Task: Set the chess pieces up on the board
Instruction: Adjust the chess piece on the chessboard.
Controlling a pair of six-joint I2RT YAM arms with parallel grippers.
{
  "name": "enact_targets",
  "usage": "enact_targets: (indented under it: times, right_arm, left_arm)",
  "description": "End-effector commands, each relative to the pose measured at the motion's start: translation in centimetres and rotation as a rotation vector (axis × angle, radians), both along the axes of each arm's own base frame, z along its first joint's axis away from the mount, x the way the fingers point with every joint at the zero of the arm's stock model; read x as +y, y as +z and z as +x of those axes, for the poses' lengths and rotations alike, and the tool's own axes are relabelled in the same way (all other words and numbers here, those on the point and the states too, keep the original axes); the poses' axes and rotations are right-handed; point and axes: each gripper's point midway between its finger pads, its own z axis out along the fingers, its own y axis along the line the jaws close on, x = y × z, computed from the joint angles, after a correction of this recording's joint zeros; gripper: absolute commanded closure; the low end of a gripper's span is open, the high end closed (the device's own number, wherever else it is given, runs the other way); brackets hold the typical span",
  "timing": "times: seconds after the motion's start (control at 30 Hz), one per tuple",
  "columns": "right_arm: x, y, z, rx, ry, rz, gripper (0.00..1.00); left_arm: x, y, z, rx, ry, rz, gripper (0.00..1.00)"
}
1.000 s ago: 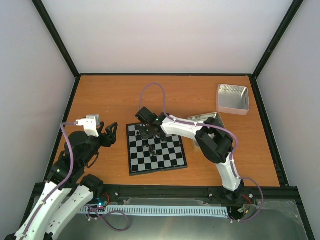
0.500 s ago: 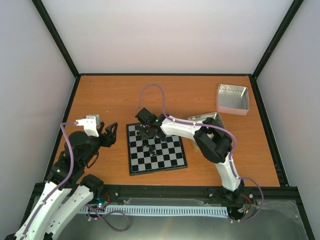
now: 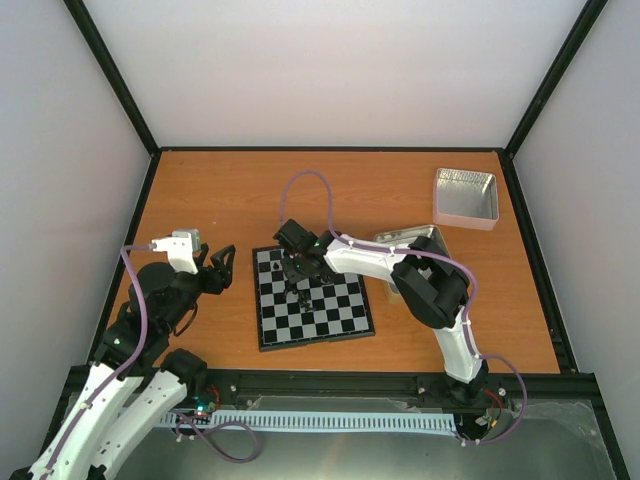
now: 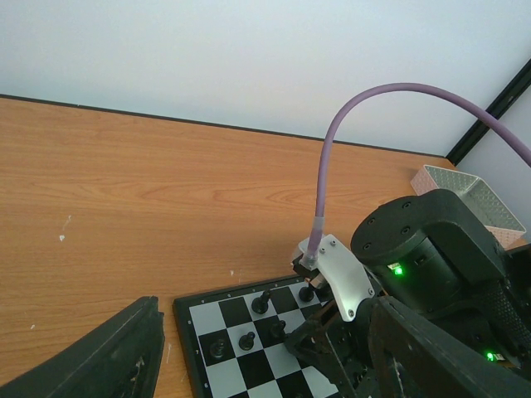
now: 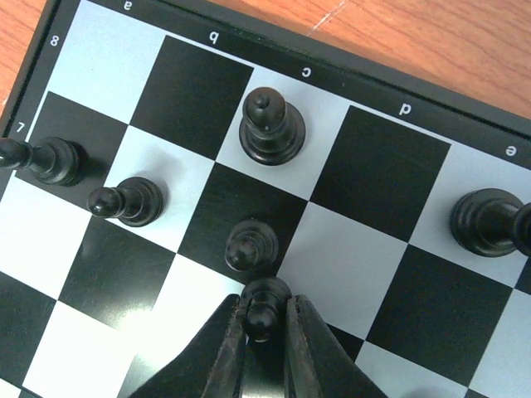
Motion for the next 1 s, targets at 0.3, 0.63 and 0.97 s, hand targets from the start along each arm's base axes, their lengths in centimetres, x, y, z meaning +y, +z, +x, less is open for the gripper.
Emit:
enact_targets:
  times: [0.3, 0.63, 0.97]
  right_arm:
    - [-1.2, 1.4, 1.8, -0.093, -0.084, -0.068, 0.89]
    - [-0.6, 0.2, 2.0, -0.072, -0.080, -0.069, 0.90]
    - [-1.0, 0.1, 1.9, -0.052, -0.096, -0.077, 0.82]
  left_arm:
    - [-0.1, 0.5, -0.1, -0.014, -0.002, -0.011, 0.31]
    - [-0.1, 0.4, 0.0, -0.011, -0.003, -0.009, 0.31]
    - [-0.1, 0.4, 0.0, -0.009, -0.004, -0.008, 0.31]
